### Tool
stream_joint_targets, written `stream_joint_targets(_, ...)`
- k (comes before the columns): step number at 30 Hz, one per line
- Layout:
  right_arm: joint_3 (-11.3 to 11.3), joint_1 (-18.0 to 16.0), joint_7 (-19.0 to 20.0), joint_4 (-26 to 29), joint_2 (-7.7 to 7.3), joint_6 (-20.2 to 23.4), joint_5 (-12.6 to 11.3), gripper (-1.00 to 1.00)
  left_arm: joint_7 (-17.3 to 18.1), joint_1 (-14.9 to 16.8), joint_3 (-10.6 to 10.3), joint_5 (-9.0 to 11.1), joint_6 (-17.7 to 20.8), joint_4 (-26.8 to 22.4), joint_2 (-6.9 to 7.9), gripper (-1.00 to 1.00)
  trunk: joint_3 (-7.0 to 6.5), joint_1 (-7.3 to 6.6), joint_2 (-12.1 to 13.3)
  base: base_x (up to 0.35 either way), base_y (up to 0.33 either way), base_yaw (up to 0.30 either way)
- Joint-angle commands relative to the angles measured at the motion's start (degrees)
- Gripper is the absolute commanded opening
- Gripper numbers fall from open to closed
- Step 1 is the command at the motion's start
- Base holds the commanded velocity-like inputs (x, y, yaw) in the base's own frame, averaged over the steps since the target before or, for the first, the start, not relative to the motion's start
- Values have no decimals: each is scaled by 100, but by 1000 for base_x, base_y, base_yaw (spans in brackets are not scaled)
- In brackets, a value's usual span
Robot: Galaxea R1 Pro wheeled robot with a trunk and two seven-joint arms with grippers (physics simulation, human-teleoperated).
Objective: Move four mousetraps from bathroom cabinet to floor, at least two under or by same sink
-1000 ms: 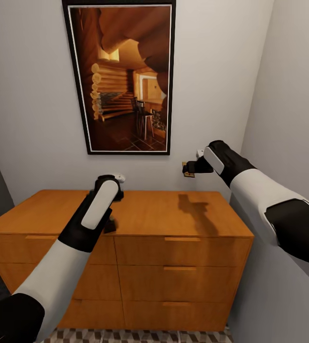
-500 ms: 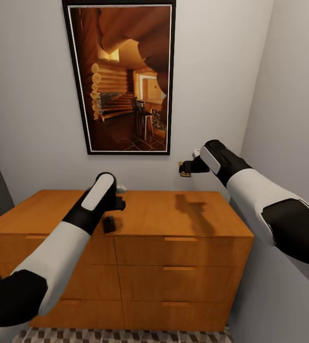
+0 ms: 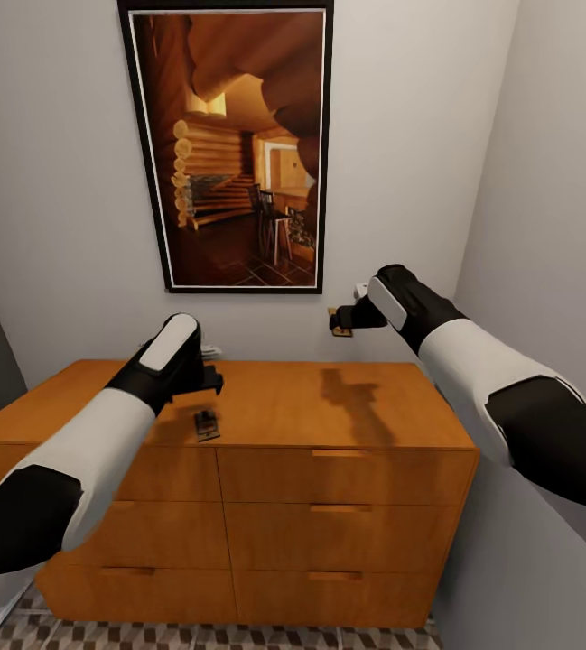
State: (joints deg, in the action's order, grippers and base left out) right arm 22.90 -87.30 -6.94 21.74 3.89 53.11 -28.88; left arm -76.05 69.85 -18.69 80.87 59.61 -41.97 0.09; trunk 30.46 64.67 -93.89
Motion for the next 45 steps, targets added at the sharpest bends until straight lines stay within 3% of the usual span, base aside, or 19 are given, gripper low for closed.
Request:
stream_joint_targets(1,38,-6,-53,5,0,18,-77,-100,-47,32,-13,49,39,44,29,100,7,0,-4,0,0,0)
stream_joint_targets(10,31,-11,-53,11,12,31,-74,-100,93,117,-49,51,39,356,145,100,7,0,-4,0,0,0)
stream_joint_targets(31,24,-17,-53,20,7,38,-76,-100,138,121,-73,57,-270,416,109,100,7,0,-4,0,-47,0)
stream_joint_targets(45,5,-16,-53,562,-3,515,-67,-100,87,125,-73,60,-538,413,106,100,7,0,-4,0,-12,0)
